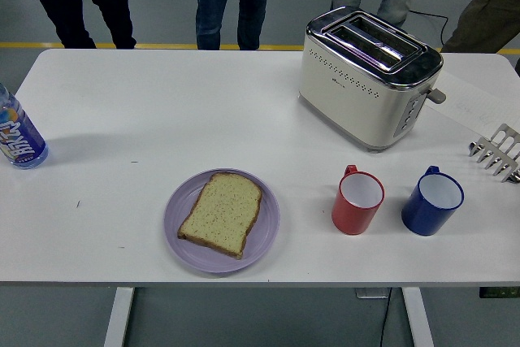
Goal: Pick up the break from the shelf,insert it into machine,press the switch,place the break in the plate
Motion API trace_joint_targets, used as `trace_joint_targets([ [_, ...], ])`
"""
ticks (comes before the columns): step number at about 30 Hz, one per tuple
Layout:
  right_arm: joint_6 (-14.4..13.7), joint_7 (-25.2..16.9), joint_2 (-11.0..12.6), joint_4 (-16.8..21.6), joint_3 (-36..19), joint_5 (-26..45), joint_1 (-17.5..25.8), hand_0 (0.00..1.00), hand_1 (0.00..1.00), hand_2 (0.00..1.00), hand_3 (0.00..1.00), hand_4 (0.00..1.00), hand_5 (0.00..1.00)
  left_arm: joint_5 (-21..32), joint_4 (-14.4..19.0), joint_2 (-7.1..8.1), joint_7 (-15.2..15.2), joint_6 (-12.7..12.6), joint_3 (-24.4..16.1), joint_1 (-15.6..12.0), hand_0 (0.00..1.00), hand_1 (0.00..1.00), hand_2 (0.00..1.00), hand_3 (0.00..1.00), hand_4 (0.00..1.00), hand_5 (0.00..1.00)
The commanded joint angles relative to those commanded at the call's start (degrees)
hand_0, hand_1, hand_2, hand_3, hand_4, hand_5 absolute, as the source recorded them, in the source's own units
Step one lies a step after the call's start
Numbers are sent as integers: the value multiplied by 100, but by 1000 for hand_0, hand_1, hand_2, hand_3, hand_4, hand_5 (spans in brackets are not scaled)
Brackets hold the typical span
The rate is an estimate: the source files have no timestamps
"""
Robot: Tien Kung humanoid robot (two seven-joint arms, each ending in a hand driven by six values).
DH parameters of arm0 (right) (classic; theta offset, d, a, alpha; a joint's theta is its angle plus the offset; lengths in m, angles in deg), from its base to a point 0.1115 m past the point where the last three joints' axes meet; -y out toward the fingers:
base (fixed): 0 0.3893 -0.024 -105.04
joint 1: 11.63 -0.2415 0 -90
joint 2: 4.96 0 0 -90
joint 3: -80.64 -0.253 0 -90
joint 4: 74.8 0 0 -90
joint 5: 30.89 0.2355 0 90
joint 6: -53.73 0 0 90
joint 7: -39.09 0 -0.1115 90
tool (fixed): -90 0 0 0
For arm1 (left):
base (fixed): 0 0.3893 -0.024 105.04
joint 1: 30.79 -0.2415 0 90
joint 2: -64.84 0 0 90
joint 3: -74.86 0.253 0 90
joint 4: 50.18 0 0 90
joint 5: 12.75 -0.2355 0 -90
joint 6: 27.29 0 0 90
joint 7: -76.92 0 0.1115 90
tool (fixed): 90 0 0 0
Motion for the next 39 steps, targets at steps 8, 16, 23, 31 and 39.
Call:
trace_joint_targets([
  [8, 4, 7, -4, 5, 25, 18, 57, 762, 715, 706, 671, 490, 312, -110, 0, 8, 18, 10, -69, -38, 627, 499, 505, 536, 326, 805],
  [16, 15, 14, -8, 7, 34, 22, 100, 758, 713, 706, 670, 490, 316, -234, 0, 1, 35, 24, -154, -59, 627, 499, 505, 535, 327, 805],
  [23, 26, 14, -39, 26, 25, 25, 139, 757, 709, 705, 670, 490, 320, -299, 0, -3, 38, 36, -203, -97, 627, 498, 503, 536, 325, 802],
  [31, 40, 13, -23, 52, 2, 23, 175, 758, 710, 704, 666, 489, 327, -369, 0, -10, 38, 66, -213, -100, 627, 498, 502, 535, 324, 803],
  [39, 49, 12, -29, 76, -58, 30, 225, 757, 710, 704, 665, 490, 330, -508, 0, -27, 47, 106, -300, -110, 626, 499, 502, 536, 325, 803],
])
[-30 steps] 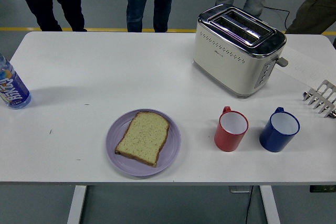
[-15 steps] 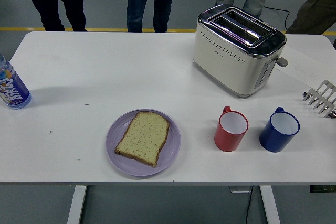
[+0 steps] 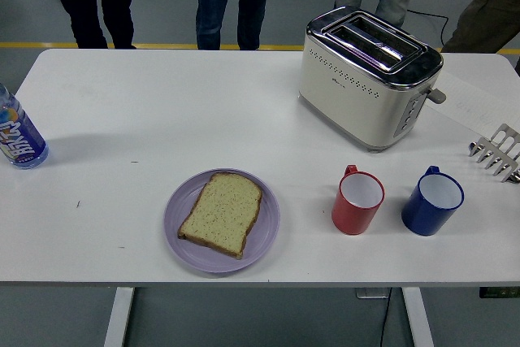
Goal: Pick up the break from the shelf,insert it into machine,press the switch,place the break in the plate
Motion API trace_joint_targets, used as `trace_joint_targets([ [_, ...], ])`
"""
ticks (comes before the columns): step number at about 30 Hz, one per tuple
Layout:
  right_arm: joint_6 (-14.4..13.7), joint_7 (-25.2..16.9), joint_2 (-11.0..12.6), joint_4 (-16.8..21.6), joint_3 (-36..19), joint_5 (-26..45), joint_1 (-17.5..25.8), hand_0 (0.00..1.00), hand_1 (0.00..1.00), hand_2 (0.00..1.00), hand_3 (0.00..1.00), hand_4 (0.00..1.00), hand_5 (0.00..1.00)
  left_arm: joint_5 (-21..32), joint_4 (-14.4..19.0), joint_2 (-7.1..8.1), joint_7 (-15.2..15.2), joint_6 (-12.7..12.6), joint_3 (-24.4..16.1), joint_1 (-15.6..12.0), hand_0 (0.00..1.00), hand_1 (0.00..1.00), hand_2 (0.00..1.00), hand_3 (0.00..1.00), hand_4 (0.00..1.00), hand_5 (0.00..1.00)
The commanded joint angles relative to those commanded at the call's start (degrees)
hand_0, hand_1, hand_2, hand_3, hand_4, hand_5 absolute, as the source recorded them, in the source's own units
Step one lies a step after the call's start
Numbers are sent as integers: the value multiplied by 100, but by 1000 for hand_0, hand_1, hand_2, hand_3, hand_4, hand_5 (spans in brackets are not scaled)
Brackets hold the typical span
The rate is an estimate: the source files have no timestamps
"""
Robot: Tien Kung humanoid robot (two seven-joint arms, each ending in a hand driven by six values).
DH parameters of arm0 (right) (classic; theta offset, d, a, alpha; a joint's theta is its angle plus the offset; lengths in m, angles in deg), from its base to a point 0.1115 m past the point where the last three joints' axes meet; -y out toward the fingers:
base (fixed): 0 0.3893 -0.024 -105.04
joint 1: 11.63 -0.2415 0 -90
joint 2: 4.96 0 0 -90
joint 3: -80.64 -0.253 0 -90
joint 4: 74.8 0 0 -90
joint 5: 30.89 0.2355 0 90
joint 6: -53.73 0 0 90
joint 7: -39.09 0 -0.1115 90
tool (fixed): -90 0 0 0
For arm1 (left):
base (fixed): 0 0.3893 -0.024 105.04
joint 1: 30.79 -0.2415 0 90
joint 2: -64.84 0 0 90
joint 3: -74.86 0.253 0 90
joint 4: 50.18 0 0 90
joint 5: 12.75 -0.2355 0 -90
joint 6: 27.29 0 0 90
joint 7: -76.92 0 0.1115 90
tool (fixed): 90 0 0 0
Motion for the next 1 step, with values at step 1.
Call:
trace_joint_targets([
  [1, 2, 0, -4, 3, -12, -1, 7, 757, 710, 704, 665, 490, 330, -19, 0, -1, -1, 8, -6, -1, 626, 499, 502, 536, 325, 803],
])
